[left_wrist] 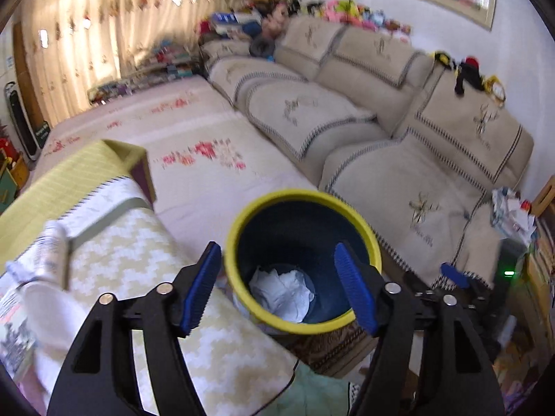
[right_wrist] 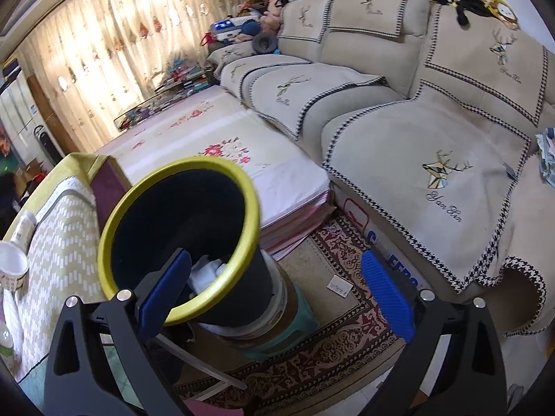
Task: Collect trash
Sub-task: 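Grasp the white tissue with the left gripper and drop it into the bin, then grasp the white plastic cup lid with the right gripper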
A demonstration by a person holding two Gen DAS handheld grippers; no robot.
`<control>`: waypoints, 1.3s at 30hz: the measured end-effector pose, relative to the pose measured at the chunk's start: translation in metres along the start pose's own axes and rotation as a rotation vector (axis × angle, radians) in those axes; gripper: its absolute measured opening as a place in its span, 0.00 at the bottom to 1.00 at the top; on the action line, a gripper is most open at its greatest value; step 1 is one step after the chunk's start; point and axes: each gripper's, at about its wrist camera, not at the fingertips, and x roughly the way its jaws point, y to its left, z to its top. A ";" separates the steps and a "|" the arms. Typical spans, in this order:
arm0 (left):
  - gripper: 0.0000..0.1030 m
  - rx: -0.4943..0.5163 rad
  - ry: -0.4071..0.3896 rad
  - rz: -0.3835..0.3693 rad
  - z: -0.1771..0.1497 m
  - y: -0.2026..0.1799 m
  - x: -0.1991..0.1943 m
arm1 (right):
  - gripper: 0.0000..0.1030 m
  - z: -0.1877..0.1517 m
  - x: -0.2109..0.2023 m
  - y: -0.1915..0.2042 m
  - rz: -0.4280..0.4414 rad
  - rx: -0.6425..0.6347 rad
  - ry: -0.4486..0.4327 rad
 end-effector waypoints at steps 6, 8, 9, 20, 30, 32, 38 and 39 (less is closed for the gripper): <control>0.73 -0.063 -0.123 0.063 -0.032 0.041 -0.093 | 0.91 -0.009 -0.004 0.043 0.064 -0.079 0.013; 0.77 -0.102 -0.167 0.110 -0.048 0.062 -0.126 | 0.91 -0.012 -0.008 0.061 0.093 -0.108 0.012; 0.78 -0.119 -0.186 0.135 -0.057 0.072 -0.140 | 0.91 -0.013 -0.010 0.071 0.109 -0.123 0.011; 0.80 -0.395 -0.298 0.395 -0.170 0.192 -0.262 | 0.91 -0.034 -0.045 0.200 0.329 -0.355 0.008; 0.81 -0.461 -0.311 0.433 -0.224 0.221 -0.279 | 0.91 -0.045 -0.060 0.327 0.540 -0.607 0.009; 0.81 -0.471 -0.306 0.432 -0.228 0.224 -0.277 | 0.89 -0.045 -0.055 0.344 0.557 -0.641 0.022; 0.81 -0.491 -0.297 0.427 -0.231 0.225 -0.270 | 0.65 -0.045 -0.032 0.381 0.567 -0.690 0.099; 0.81 -0.490 -0.296 0.426 -0.230 0.225 -0.269 | 0.60 -0.045 -0.029 0.384 0.569 -0.692 0.115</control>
